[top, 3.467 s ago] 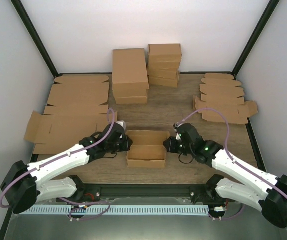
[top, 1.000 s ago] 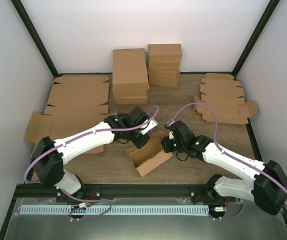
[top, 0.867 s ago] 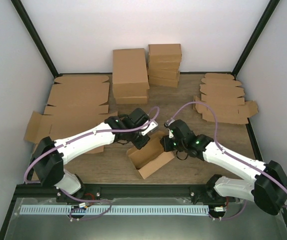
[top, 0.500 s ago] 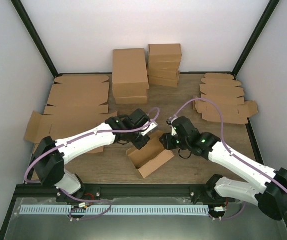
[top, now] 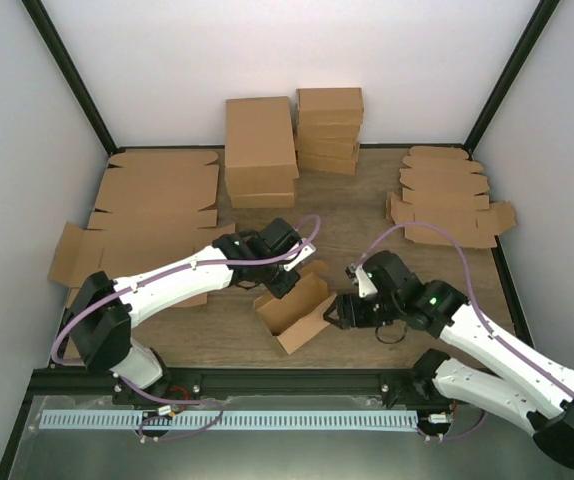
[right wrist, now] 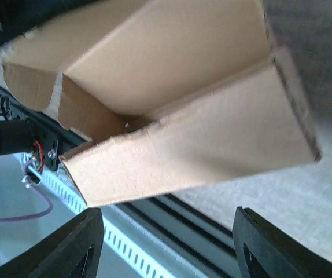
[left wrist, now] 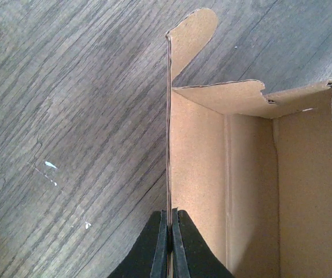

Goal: Fold the paper box

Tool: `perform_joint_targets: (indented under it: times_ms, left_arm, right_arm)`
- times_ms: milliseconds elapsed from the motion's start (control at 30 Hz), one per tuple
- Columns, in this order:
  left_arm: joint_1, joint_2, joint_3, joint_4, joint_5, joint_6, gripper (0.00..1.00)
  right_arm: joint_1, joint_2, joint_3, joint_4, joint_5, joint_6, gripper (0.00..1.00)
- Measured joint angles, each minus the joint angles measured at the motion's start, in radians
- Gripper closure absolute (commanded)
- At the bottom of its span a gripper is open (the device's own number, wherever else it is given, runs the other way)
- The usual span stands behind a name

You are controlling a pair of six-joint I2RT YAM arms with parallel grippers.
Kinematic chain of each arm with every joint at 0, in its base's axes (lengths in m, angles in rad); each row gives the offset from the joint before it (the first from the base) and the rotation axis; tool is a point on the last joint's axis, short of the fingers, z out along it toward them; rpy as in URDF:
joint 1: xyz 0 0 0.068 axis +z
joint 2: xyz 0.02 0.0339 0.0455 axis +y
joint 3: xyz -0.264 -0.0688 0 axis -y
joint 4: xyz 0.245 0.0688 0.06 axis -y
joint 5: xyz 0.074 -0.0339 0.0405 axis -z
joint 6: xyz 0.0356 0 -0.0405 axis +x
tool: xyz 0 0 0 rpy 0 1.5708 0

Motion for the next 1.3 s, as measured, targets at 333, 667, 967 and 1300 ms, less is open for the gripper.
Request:
perform_joint_targets:
  times_ms: [333,667,967,1300]
  left_arm:
    - [0.000,0.003,0.000,0.003,0.000,-0.009,0.96]
    - [0.000,0.003,0.000,0.004,0.005,-0.016,0.96]
    - [0.000,-0.006,0.000,0.015,0.039,-0.034,0.96]
    - [0.000,-0.032,0.000,0.023,0.074,-0.055,0.96]
  right_arm:
    - [0.014,-0.021,-0.213,0.138,-0.169,0.078,0.23]
    - [0.015,0.000,-0.294,0.393,-0.206,0.147,0.23]
    - [0.015,0.042,-0.321,0.517,-0.190,0.181,0.23]
    - [0.017,0.079,-0.338,0.575,-0.171,0.202,0.24]
